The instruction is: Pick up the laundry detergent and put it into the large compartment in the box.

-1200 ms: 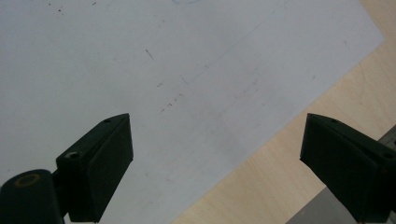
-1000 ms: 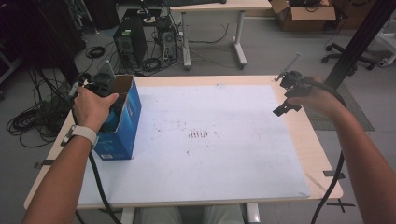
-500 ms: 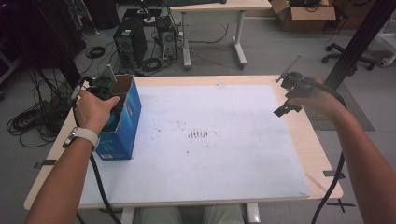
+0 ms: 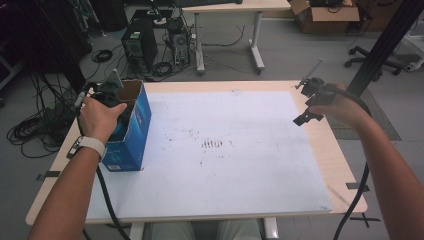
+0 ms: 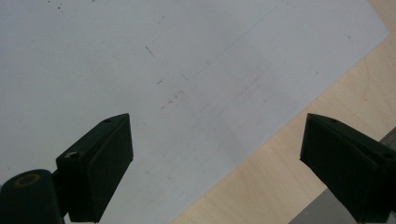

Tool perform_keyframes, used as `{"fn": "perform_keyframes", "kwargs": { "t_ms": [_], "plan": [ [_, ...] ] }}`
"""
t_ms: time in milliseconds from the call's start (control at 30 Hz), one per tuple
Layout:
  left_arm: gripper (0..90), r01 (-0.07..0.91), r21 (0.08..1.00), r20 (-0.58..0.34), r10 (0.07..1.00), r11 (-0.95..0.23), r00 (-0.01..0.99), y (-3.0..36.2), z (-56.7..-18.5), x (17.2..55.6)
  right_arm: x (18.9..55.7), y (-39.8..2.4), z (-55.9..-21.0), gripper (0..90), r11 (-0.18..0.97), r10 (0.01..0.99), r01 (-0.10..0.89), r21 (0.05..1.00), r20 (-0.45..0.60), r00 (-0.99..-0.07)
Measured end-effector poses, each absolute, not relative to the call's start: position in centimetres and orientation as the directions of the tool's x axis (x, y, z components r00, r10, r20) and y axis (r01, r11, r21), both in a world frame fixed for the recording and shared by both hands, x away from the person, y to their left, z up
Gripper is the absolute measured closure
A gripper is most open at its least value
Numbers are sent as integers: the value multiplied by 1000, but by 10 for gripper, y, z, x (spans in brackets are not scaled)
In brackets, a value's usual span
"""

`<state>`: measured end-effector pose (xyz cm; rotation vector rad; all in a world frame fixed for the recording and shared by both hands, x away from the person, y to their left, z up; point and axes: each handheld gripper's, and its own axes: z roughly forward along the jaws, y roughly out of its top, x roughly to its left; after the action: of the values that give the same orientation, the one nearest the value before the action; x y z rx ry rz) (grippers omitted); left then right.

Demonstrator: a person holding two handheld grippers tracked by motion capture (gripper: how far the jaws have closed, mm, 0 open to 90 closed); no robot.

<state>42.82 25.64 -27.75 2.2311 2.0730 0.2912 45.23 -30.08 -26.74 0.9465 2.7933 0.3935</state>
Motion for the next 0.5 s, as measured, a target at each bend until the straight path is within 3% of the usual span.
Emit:
{"fn": "perform_keyframes", "kwargs": {
  "t_ms": [500],
  "plan": [
    [308, 973, 214, 51, 996, -85, 76, 261, -265, 425, 450, -300, -265, 94, 765, 613, 569, 301, -72, -787]
  ]
}}
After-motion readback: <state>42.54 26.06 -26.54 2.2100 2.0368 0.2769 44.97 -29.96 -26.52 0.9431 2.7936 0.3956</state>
